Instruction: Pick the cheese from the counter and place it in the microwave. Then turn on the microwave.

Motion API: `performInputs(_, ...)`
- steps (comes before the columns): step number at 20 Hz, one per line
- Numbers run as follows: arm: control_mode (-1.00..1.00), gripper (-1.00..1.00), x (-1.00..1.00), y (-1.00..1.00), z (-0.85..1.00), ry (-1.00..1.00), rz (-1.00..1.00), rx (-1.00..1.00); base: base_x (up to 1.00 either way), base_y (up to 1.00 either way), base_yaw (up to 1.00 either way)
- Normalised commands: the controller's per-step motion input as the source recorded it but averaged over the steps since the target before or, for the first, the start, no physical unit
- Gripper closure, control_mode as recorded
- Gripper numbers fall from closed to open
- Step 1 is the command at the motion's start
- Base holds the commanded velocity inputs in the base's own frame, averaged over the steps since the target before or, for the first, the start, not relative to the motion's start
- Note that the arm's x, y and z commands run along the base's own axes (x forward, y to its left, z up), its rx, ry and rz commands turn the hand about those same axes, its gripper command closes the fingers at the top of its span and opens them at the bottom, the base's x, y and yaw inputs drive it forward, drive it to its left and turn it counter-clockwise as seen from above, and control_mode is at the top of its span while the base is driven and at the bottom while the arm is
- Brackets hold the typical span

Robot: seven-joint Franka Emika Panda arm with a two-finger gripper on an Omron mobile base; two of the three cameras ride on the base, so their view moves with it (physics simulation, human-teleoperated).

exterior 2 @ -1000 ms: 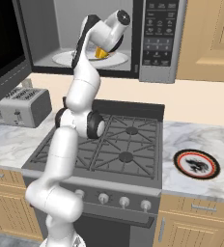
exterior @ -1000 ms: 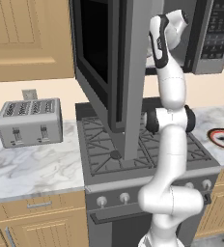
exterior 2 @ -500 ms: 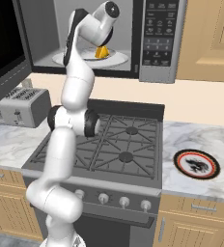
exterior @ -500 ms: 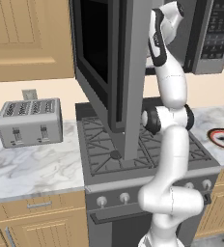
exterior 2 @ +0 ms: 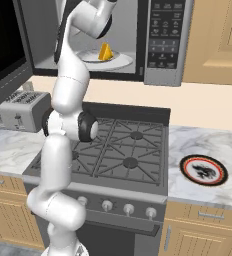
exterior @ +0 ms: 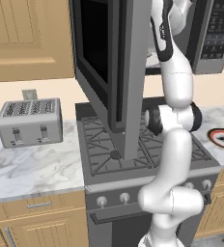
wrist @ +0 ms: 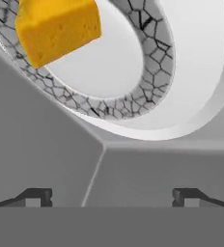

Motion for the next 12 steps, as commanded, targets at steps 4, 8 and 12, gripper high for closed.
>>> performInputs(4, -1.00, -1.00, -0.78, 0.00, -0.06, 0.00, 0.00, 0.00, 0.00, 0.00, 0.00)
performInputs(8, -1.00, -1.00, -0.96, 0.05, -0.22, -0.01, 0.00, 0.00, 0.00, 0.00, 0.00)
performInputs(12, -1.00, -1.00, -1.00, 0.10, -0.44, -0.06, 0.00, 0.00, 0.00, 0.00, 0.00)
